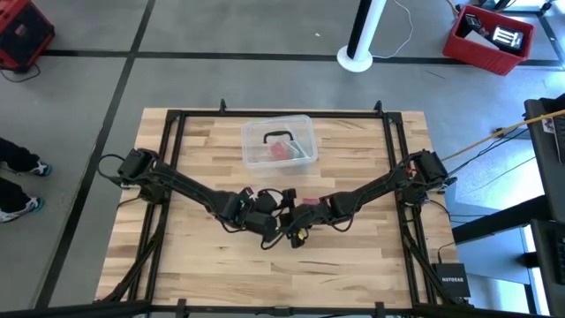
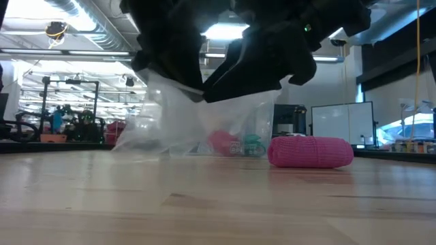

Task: Roll bandage
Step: Open the transparent zip bag

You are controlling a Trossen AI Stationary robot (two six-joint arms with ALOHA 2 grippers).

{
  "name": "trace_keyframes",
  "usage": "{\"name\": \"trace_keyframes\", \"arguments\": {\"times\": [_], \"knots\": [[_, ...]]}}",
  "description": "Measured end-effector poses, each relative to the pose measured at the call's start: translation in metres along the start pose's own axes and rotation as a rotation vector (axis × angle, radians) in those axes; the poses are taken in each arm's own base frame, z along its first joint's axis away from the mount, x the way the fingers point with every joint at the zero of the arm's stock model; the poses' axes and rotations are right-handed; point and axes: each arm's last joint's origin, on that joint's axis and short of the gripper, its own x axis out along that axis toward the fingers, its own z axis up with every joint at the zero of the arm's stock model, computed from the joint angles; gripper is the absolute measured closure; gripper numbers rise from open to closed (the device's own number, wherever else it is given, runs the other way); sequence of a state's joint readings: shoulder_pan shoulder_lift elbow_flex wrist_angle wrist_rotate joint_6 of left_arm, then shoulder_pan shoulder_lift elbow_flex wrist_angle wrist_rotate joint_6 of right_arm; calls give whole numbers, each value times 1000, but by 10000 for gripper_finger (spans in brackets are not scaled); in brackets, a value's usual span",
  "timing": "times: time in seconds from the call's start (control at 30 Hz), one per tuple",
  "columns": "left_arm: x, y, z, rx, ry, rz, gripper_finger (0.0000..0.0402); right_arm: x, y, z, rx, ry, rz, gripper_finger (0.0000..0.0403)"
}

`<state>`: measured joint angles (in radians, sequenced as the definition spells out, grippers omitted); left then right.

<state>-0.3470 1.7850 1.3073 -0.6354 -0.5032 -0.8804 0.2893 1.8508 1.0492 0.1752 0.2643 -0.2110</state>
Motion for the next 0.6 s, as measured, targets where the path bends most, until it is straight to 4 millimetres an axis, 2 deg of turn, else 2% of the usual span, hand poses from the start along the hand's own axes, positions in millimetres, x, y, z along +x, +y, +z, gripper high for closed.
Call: {"name": "trace_keyframes", "arguments": {"times": [0.23,0.47,0.6], "knots": [[-10,-1,1,24,20,5,401,-1,0,0,-79,5,19,123],[-12,-4,1,40,34,-29,401,1,-3,-3,-177,41,-95,123],[-13,-5,0,45,36,-43,401,1,0,-3,-191,18,15,123]]}}
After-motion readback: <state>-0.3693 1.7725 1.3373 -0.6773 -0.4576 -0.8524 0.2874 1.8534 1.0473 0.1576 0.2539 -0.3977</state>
